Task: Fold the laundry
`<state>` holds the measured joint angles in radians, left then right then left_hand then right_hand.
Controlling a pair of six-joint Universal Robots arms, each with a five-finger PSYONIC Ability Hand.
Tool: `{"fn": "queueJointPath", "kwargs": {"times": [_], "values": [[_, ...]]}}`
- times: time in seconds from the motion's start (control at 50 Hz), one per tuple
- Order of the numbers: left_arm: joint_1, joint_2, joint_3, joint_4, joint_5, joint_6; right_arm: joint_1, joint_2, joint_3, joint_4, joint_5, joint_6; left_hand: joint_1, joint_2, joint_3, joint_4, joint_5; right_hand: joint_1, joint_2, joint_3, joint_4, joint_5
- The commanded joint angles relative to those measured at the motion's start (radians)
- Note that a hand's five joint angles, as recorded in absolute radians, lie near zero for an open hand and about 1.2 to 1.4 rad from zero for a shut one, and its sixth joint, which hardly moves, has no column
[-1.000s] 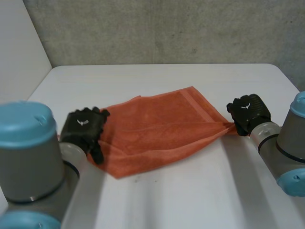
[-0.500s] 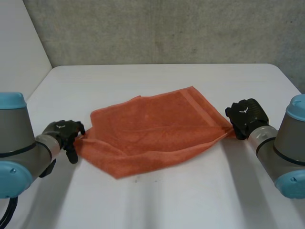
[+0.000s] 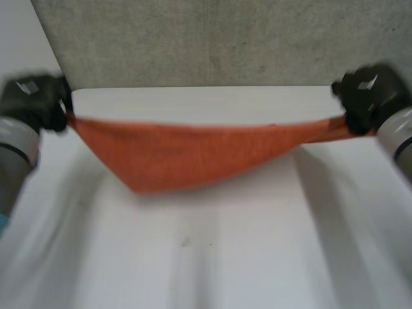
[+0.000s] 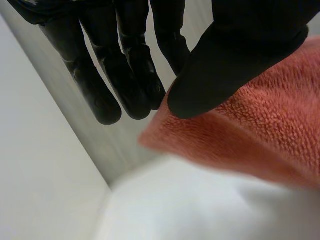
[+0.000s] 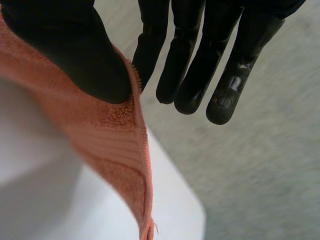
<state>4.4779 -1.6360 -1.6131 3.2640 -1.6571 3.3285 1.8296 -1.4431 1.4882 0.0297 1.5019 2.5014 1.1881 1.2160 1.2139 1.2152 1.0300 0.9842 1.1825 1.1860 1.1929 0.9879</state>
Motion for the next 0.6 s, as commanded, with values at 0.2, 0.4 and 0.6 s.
{"fn": "queueJointPath", "kwargs": {"times": [0.2,0.4,0.6], "values": [[0.018,0.197,0.070,-0.150,0.013,-0.044,-0.041,0.022,-0.398,0.541,-0.040,-0.144,0.208,0.180,0.182,0.181,0.192,0.412,0.214,0.210,0.203,0.234],[0.018,-0.188,0.059,-0.127,0.008,-0.033,-0.029,0.286,-0.382,0.493,-0.034,-0.161,0.208,0.180,0.182,0.181,0.192,0.412,0.214,0.210,0.203,0.234],[0.003,-0.401,0.462,0.162,0.007,0.075,0.013,0.449,-0.662,-0.050,0.110,-0.144,0.208,0.180,0.182,0.181,0.192,0.412,0.214,0.210,0.203,0.234]]}}
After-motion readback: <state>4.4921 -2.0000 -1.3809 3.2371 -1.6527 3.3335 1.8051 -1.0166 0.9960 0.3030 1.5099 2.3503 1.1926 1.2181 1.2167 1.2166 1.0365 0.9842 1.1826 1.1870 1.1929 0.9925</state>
